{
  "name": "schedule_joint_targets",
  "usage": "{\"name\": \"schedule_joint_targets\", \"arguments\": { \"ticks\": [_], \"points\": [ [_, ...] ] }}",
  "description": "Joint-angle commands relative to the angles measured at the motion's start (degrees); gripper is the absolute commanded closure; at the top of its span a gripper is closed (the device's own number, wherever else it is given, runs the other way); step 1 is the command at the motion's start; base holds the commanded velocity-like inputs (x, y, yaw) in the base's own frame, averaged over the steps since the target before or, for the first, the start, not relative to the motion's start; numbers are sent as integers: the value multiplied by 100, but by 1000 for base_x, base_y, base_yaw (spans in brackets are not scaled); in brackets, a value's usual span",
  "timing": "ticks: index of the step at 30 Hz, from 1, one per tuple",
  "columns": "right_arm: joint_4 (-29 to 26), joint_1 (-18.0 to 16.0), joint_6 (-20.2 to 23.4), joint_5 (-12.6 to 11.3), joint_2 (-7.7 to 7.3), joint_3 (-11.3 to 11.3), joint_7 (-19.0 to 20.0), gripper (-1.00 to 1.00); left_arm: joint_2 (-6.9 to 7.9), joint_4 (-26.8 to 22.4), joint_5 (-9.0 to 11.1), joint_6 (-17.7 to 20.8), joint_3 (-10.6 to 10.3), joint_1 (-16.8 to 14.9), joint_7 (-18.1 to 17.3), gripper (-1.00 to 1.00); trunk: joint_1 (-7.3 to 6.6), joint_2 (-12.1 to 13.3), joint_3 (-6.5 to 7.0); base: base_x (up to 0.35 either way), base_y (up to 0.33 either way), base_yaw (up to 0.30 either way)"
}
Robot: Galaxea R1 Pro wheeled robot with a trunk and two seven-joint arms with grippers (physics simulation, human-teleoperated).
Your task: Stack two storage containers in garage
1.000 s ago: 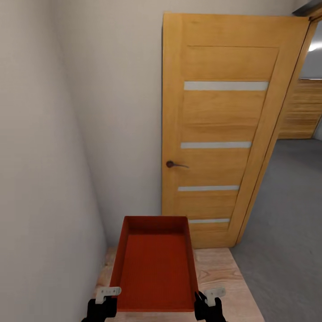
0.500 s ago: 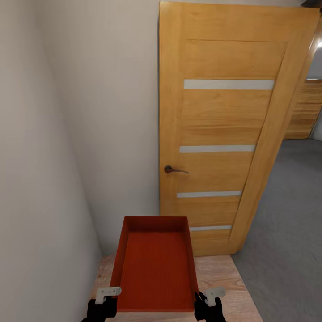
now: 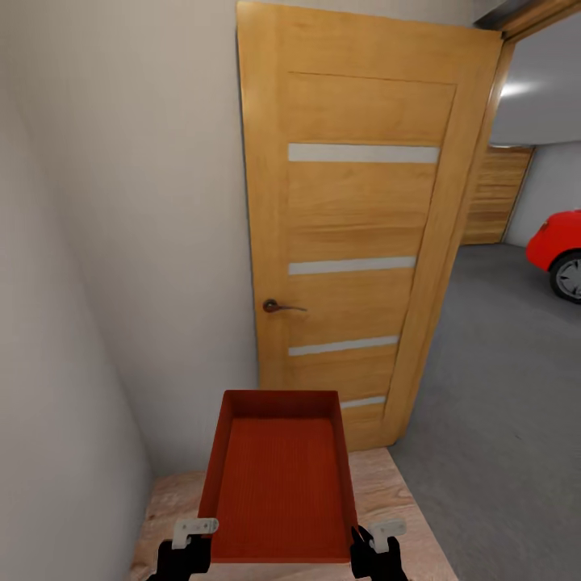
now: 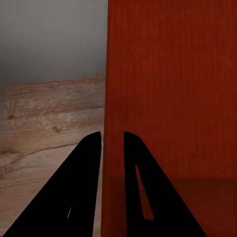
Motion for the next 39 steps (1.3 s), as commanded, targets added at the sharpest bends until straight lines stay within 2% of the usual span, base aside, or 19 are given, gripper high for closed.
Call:
{"name": "schedule_joint_targets", "arguments": {
  "ticks": [1, 39],
  "points": [
    [24, -1, -21, 129, -2, 502, 123, 100, 0, -318, 1, -90, 7, -5, 136, 100, 3, -12, -12, 0, 0, -278],
    [24, -1, -21, 129, -2, 502, 125, 100, -2, -320, 8, -90, 7, -5, 140, 100, 3, -12, -12, 0, 0, -278]
  ]
}}
